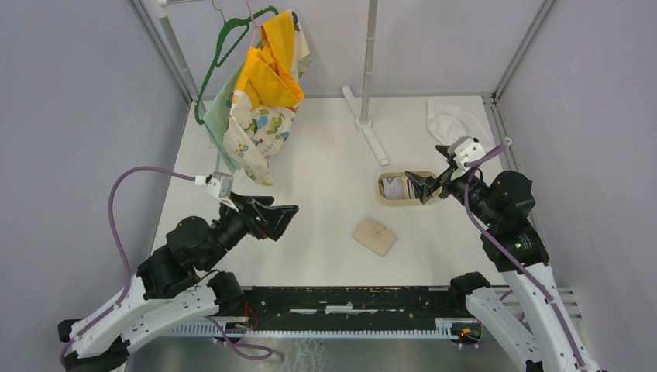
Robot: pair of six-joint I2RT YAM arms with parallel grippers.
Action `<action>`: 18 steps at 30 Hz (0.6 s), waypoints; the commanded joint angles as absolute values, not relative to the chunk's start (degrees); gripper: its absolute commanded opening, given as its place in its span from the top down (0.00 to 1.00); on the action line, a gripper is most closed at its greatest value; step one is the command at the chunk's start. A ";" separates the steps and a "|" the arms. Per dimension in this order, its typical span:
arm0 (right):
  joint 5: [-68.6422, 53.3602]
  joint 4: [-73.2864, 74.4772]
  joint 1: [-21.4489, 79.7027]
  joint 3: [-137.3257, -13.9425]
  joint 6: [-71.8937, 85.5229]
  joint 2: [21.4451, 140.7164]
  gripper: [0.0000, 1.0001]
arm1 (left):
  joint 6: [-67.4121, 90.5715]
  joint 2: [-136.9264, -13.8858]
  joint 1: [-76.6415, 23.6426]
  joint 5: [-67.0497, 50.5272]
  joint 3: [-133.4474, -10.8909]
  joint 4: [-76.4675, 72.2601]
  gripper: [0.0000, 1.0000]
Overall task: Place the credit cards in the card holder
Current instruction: Reset both arms
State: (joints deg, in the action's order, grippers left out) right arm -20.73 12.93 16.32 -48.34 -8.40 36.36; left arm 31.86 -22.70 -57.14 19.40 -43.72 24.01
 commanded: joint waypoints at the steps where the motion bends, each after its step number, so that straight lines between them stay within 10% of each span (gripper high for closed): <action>1: -21.07 9.94 15.96 -48.26 -8.00 35.99 0.02 | 29.97 -22.07 -57.37 20.15 -43.70 22.59 0.00; 18: -21.27 9.94 16.00 -48.45 -8.00 36.39 0.02 | 29.97 -22.30 -57.39 20.21 -43.51 22.38 0.00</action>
